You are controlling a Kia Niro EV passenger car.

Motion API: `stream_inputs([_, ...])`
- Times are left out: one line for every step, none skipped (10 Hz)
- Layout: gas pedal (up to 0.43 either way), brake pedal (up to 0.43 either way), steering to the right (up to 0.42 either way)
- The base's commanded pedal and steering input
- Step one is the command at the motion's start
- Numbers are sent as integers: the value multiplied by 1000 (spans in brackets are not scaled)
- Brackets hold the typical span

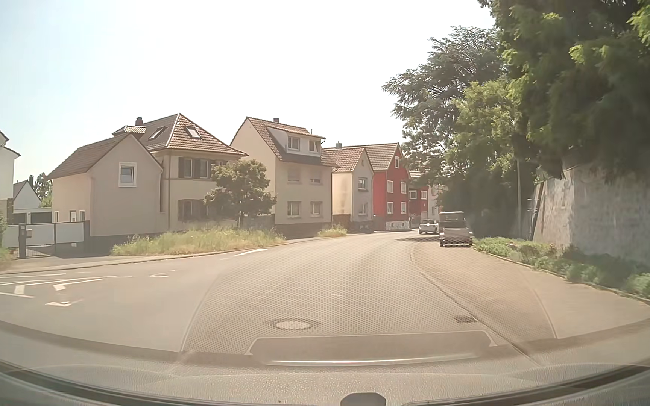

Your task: Follow the waypoints while adhering to traffic rules and regulations

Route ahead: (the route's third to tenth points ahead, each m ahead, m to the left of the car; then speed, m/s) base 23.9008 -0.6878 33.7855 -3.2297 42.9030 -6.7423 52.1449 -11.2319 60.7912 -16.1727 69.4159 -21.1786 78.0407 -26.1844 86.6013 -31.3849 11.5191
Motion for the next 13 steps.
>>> stream_inputs([0,238,30])
stream_inputs([0,238,30])
stream_inputs([0,238,30])
stream_inputs([0,238,30])
stream_inputs([0,232,32])
stream_inputs([0,232,33])
stream_inputs([0,226,33])
stream_inputs([0,220,36])
stream_inputs([0,220,39])
stream_inputs([0,220,42])
stream_inputs([0,220,44])
stream_inputs([0,220,45])
stream_inputs([0,220,45])
